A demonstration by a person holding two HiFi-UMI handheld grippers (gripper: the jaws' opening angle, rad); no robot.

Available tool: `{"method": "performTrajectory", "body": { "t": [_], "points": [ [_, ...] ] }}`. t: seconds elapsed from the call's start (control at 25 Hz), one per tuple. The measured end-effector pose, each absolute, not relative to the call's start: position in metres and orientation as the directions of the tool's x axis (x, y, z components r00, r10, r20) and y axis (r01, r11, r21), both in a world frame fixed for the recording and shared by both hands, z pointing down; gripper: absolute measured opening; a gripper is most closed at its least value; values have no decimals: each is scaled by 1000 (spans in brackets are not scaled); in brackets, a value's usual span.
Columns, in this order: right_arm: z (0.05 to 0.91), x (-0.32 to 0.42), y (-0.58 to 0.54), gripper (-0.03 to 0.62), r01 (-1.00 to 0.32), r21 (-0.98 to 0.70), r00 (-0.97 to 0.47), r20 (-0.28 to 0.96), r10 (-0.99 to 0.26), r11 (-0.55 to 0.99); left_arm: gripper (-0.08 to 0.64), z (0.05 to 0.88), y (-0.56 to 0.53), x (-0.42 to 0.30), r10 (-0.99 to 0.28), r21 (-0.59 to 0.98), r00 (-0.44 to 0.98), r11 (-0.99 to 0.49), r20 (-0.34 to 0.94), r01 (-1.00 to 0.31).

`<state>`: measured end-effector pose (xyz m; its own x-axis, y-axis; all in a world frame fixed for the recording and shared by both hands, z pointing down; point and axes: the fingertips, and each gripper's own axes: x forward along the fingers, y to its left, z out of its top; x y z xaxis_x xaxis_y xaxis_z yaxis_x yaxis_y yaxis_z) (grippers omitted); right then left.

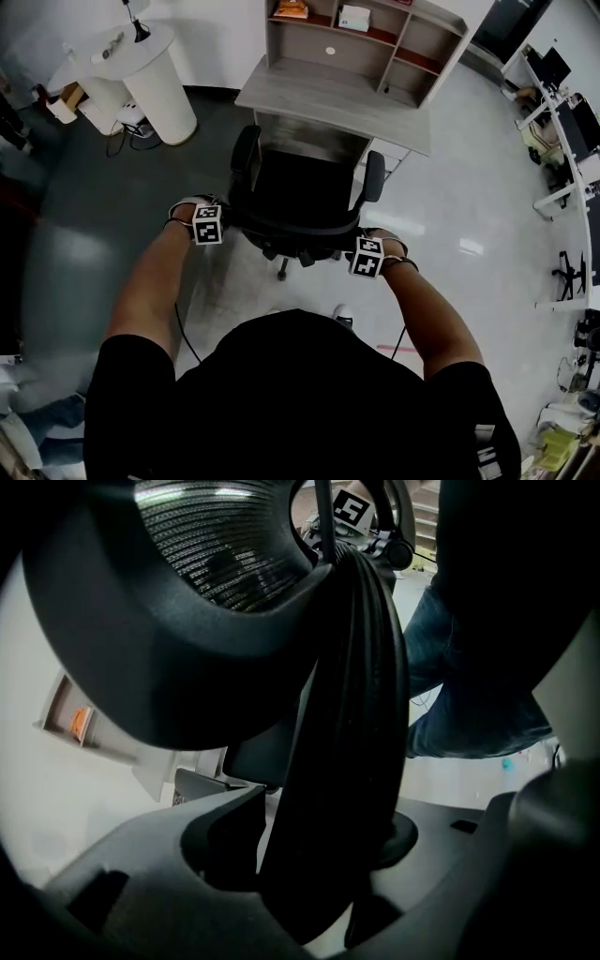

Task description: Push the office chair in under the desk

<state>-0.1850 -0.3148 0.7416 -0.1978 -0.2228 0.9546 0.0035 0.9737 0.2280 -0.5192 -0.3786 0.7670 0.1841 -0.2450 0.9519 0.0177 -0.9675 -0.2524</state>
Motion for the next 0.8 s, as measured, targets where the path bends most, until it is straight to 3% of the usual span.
{"method": "performTrajectory", "body": {
  "t": [0.8],
  "points": [
    [741, -206, -376, 193, -65, 225, -177, 956, -234, 972, 243, 767, -455, -540, -238, -253, 185, -965, 954, 64]
  ]
}}
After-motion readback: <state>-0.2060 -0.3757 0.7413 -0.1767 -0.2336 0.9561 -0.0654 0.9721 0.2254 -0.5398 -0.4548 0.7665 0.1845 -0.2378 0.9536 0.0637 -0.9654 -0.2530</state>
